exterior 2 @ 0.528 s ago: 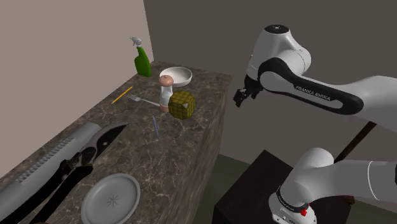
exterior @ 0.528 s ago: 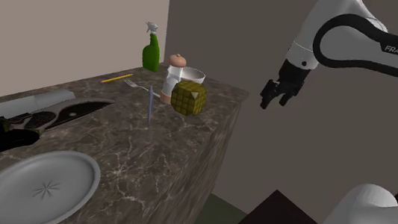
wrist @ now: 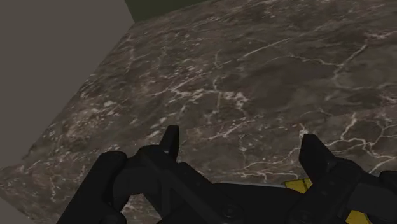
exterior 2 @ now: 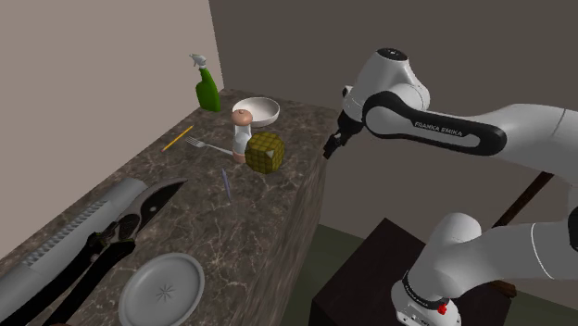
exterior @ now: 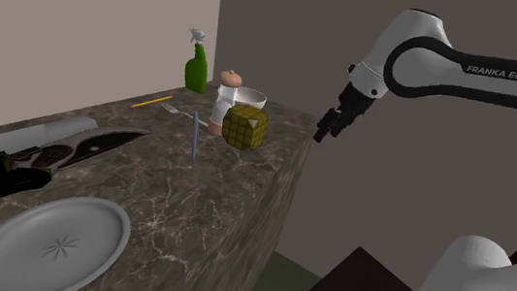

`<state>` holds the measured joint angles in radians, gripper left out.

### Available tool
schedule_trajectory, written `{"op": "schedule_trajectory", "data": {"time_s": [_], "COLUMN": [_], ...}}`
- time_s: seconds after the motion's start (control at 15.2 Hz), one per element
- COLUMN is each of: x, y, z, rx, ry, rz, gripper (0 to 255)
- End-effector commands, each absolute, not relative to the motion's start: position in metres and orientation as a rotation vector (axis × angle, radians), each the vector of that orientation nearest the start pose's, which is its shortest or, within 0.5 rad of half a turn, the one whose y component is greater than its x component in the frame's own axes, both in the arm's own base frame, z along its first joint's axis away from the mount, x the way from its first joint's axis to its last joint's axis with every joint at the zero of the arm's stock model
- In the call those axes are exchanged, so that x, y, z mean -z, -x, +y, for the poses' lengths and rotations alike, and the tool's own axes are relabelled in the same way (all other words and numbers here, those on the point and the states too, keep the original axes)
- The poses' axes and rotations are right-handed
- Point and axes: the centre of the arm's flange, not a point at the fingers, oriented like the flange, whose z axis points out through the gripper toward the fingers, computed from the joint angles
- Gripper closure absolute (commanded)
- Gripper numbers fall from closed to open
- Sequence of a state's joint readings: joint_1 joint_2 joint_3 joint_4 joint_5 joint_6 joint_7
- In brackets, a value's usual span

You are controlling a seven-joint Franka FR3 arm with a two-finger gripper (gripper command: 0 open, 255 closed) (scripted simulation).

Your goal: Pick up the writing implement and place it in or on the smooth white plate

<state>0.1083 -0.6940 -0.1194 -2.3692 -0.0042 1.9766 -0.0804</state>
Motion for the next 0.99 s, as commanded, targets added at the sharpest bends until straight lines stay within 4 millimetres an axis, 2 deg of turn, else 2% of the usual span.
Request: {"op": "schedule_trajectory", "data": {"time_s": [0.0, 0.46, 0.92], "x": [-0.583, -0.557, -0.542], "y": [-0.389, -0.443, -0.485], "z": [-0.009, 0.025, 0.078], "rx": [0.516, 0.666, 0.782], "ry": [2.981, 2.716, 2.387], "rz": [-0.276, -0.726, -1.118], "gripper": [0, 0, 0]}}
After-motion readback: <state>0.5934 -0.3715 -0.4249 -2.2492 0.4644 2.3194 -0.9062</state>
